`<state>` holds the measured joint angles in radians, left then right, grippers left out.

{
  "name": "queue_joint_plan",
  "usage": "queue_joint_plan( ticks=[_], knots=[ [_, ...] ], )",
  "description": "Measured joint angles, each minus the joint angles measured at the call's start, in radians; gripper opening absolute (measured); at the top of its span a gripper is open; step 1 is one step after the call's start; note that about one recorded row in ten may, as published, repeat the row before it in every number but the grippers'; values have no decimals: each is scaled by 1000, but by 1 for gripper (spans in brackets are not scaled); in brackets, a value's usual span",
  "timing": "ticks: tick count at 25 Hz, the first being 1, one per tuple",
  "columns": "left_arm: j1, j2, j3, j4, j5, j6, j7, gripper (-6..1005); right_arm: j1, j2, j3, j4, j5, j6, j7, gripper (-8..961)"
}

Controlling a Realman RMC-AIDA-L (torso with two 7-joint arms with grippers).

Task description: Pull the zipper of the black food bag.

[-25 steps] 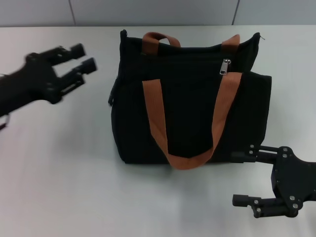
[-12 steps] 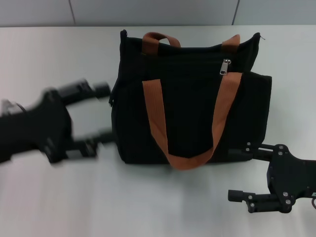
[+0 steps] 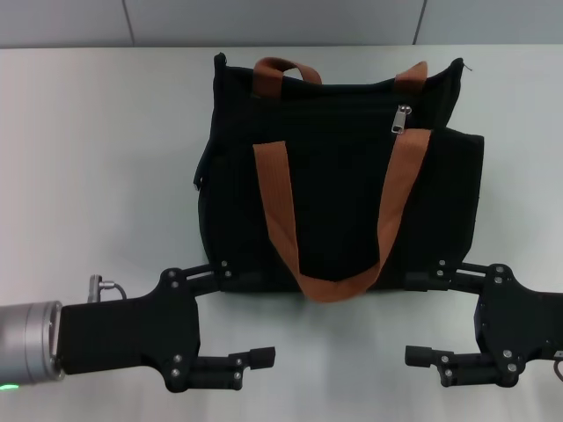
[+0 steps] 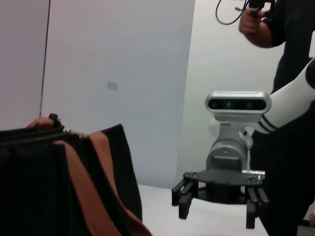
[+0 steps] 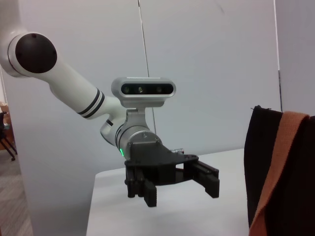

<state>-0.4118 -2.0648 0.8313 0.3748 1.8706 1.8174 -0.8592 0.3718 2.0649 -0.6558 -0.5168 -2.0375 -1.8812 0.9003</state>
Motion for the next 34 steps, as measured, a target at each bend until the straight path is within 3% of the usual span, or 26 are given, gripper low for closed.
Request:
queue_joint_plan(
  ticks=[34],
  knots=[
    [25, 0, 2, -8, 2, -12, 17, 822, -6, 0, -1, 17, -1, 13, -26, 787]
  ],
)
